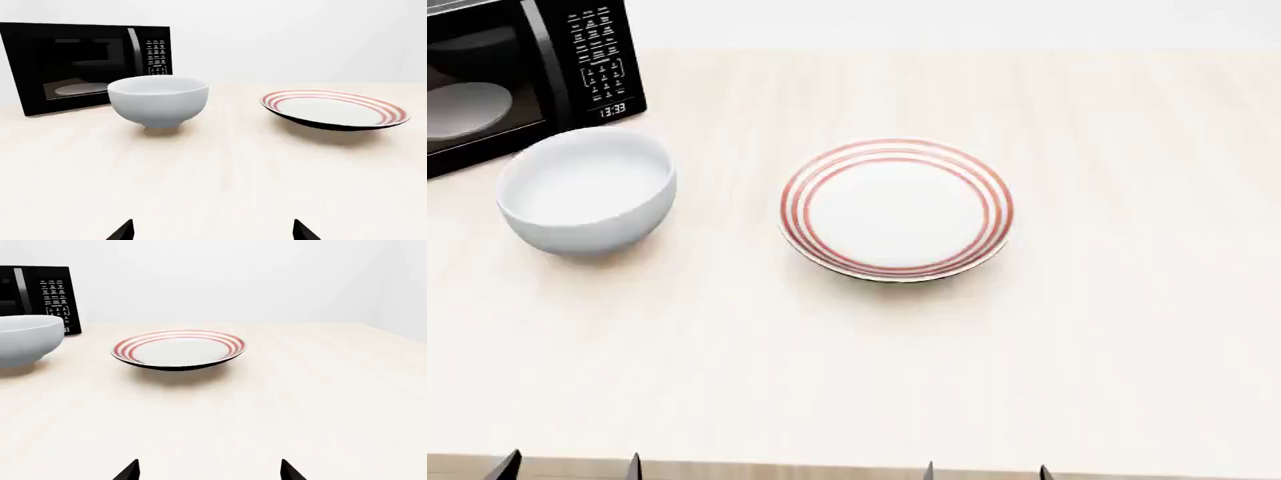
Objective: Pick up the white bowl and put it on the plate.
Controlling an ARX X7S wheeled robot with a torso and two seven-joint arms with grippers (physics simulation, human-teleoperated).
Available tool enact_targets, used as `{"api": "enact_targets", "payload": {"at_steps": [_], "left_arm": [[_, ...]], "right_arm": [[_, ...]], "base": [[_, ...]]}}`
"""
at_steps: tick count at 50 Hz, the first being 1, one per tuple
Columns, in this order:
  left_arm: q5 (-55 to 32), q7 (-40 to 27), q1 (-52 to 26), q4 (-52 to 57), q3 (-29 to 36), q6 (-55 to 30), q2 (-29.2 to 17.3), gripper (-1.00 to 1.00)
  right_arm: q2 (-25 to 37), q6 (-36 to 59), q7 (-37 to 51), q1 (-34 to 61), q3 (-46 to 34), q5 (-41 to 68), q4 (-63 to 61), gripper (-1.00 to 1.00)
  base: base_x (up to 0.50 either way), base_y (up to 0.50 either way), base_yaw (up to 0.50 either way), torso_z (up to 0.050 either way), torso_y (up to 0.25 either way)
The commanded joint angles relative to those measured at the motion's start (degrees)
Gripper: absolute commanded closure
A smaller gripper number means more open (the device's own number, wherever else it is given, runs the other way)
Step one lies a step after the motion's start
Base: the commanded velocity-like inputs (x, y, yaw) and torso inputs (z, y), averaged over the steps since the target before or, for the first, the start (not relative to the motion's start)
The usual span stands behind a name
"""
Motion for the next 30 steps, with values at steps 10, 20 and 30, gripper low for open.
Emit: {"api": "enact_targets", "payload": {"at_steps": [10,20,30], "left_arm": [[-2.12,-2.8,-0.04,0.1,3.01,0.14,-2.53,-1.0],[4.92,-2.74,0.62,0.69,3.18,0.82,-1.66,-1.0],[6.79,-4.76,3.63,7.36,5.35,1.17,-3.64,-1.0]], "right_arm": [[2.55,0.66,2.66,0.43,-3.12,2.32,0.52,-1.0],[1.07,3.5,0.43,0.06,-2.09,1.87,-0.66,-1.0],[2.84,5.02,4.37,-1.36,-4.26,0.49,-6.19,-1.0]], "base": [[0.0,0.0,0.0,0.0,0.0],[0.0,0.0,0.0,0.0,0.0],[0.0,0.0,0.0,0.0,0.0]]}}
